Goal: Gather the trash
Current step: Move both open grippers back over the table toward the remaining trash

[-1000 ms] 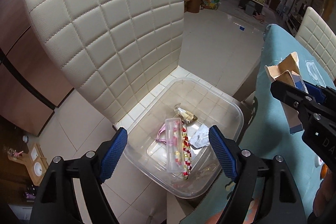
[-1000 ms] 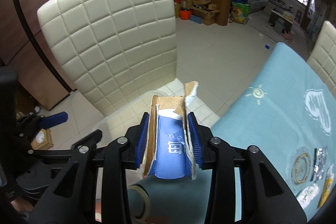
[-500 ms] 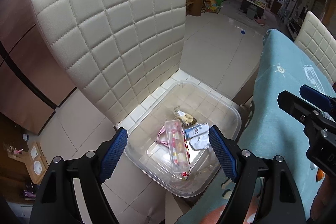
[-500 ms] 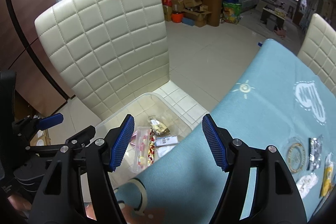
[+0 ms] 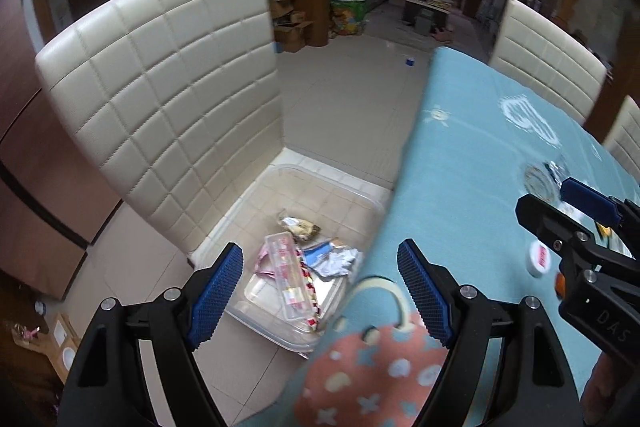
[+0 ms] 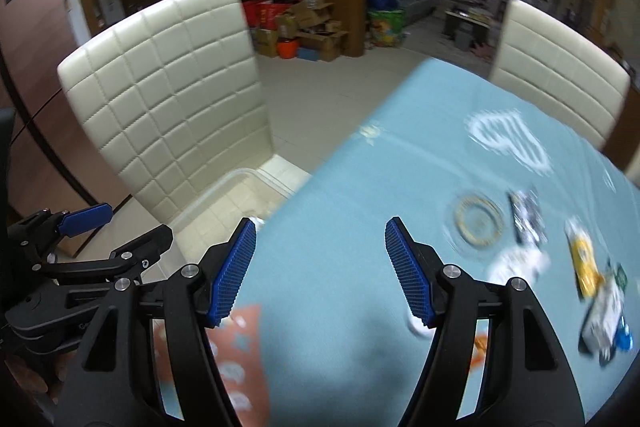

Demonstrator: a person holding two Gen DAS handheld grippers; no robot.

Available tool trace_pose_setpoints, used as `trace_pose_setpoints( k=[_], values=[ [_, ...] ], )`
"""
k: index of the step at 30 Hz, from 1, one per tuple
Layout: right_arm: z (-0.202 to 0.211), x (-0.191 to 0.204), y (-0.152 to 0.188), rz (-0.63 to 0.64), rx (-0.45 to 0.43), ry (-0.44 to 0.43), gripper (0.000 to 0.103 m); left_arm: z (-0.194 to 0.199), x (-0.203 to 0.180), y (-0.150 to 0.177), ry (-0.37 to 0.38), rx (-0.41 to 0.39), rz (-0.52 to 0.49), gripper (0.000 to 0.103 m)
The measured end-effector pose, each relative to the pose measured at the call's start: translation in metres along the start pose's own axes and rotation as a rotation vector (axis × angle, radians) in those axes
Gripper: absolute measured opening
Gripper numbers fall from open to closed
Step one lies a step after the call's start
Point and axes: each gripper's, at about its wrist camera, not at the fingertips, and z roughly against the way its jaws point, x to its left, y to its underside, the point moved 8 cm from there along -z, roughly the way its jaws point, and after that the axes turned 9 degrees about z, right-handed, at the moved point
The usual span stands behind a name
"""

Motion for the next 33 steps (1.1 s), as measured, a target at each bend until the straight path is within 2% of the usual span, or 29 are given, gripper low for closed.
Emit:
trace_pose_setpoints(
  k=[14, 21, 28, 33],
  values=[
    [0.075, -0.128, 0.119, -0.268, 0.055, 0.226, 0.069, 0.021, -0.133, 0.052, 0.163, 0.03, -0.255, 0.078],
    [0.108, -0.176, 0.164, -0.389, 0.06, 0.314, 0.069, 0.036, -0.195, 0.075, 0.228, 0.03, -0.378, 0.078],
    [0.124, -0.217, 0.189, -0.481, 0.064, 0.375, 0.069, 0.041, -0.23, 0.08, 0.26, 0.026, -0.434, 0.078],
    [0.121, -0.233, 0.19, -0.492, 0.067, 0.387, 0.069, 0.028, -0.244, 0.078, 0.266, 0.051, -0.447, 0.078]
  ],
)
